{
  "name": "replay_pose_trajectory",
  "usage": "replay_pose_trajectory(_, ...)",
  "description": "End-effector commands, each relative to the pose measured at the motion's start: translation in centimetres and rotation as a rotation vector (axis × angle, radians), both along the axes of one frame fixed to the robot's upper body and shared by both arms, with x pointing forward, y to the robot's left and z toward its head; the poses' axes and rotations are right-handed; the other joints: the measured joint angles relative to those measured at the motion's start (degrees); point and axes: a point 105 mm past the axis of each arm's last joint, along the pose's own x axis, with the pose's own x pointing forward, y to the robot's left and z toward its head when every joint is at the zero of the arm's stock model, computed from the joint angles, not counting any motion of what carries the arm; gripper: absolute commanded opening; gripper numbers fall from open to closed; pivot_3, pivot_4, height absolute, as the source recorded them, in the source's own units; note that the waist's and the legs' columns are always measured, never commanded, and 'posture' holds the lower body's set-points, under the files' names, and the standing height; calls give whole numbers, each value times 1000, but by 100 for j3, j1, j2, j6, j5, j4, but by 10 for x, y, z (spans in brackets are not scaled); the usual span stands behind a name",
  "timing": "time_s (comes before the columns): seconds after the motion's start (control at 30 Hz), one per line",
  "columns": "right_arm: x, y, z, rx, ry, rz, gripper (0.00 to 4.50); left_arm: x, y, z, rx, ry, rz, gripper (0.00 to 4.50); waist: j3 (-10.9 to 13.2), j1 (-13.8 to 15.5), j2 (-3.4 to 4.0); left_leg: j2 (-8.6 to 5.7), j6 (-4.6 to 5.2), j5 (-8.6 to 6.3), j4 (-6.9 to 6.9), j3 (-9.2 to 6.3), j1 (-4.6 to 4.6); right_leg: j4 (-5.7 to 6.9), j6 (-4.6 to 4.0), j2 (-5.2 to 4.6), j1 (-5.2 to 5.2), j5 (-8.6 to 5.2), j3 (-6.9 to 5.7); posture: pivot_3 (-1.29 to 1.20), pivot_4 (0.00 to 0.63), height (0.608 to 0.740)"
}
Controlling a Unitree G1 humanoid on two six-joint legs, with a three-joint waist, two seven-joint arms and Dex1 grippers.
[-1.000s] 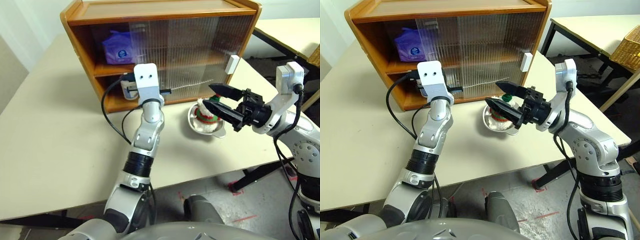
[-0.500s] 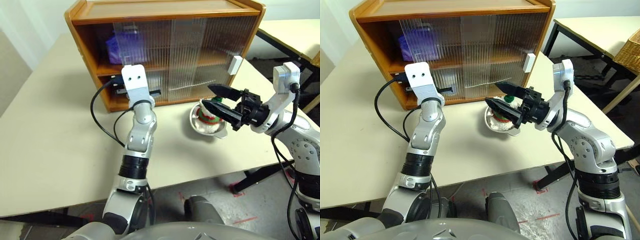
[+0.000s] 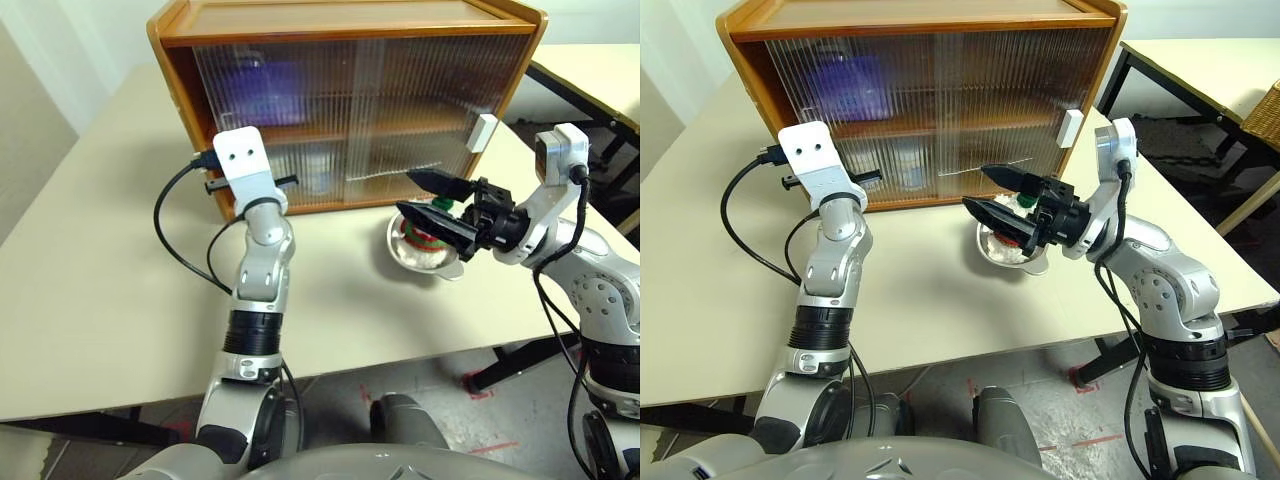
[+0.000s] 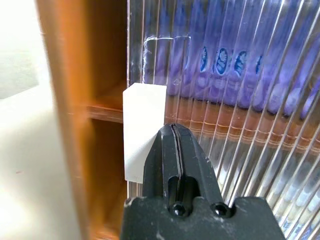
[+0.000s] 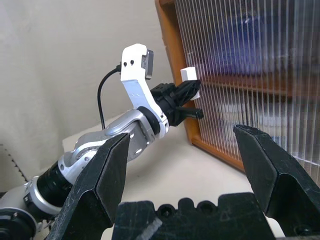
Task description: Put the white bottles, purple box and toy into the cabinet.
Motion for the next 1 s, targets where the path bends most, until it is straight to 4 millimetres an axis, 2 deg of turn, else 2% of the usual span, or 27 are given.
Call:
replay_pose_trajectory(0.03, 2, 1, 0, -1, -14, 3, 4500, -5, 11, -4, 11, 15, 48, 27, -1, 1, -1, 0, 0, 0, 0, 0, 0, 0, 0, -1, 0, 0, 1, 5, 0, 740)
replay_pose_trajectory(0.53, 4, 3, 0, 1, -16, 18, 4500, -9, 29, -6, 48, 36, 130, 27, -1, 0, -2, 2, 0, 0, 0, 0, 0, 0, -2, 0, 0, 2, -1, 19, 0, 740)
replay_pose_trajectory(0.77, 5, 3, 0, 2, -18, 14, 4500, -9, 30, -9, 40, 49, 136, 27, -1, -10, -2, 3, 0, 0, 0, 0, 1, 0, -3, 0, 0, 3, -1, 13, 0, 740)
replay_pose_trajectory(1.0, 5, 3, 1, 4, -22, 12, 4500, -4, -17, -6, -45, 22, -162, 27, -1, 8, -3, 2, 0, 0, 0, 1, -1, -1, -4, -2, 0, 3, -3, 9, 0, 740)
